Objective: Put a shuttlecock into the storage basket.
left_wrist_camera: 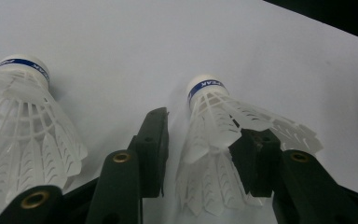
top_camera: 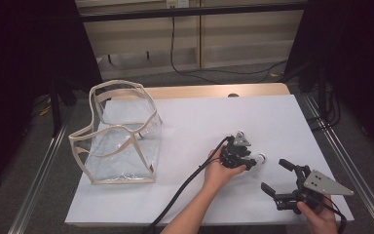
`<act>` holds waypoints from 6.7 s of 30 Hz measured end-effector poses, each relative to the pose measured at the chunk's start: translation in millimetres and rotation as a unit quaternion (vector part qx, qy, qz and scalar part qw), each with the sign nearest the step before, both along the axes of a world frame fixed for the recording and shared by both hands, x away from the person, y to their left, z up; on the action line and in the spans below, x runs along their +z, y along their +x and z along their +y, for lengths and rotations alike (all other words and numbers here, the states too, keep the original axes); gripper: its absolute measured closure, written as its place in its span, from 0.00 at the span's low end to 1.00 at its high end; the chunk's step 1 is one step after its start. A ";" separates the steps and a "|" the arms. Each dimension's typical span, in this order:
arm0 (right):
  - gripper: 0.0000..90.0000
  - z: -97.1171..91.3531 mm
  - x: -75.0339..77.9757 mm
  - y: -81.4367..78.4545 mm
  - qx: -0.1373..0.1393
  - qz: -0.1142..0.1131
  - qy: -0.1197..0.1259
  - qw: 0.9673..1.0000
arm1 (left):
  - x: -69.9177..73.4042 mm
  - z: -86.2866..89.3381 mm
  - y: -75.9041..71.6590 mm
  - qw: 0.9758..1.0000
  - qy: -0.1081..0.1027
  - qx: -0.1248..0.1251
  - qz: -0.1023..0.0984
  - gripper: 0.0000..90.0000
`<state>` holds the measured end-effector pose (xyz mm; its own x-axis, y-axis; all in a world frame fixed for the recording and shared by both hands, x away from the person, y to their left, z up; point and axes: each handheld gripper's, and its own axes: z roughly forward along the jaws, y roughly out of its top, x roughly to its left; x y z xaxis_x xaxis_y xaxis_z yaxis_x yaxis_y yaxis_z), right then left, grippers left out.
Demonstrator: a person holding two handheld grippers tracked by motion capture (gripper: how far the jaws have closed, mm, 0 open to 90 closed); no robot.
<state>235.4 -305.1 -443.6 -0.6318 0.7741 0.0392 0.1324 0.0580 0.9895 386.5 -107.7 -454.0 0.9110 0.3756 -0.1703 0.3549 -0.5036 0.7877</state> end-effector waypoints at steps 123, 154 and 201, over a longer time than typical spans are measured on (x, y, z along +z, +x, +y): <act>0.01 0.1 0.4 0.3 -0.002 -0.001 0.000 1.000 | 79.0 117.8 9.5 0.992 0.032 0.032 0.122 0.99; 0.01 0.6 0.5 0.3 -0.001 0.000 0.001 1.000 | 102.8 134.5 13.3 0.990 0.028 0.036 0.130 0.99; 0.01 0.4 0.5 0.4 -0.002 -0.001 -0.001 1.000 | 133.6 152.5 15.5 0.989 0.037 0.054 0.134 0.99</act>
<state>235.8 -304.7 -443.2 -0.6280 0.7774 0.0368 0.1314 0.0593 0.9895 402.0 44.8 -320.4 0.7907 0.4891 -0.3682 0.6006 -0.5034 0.6212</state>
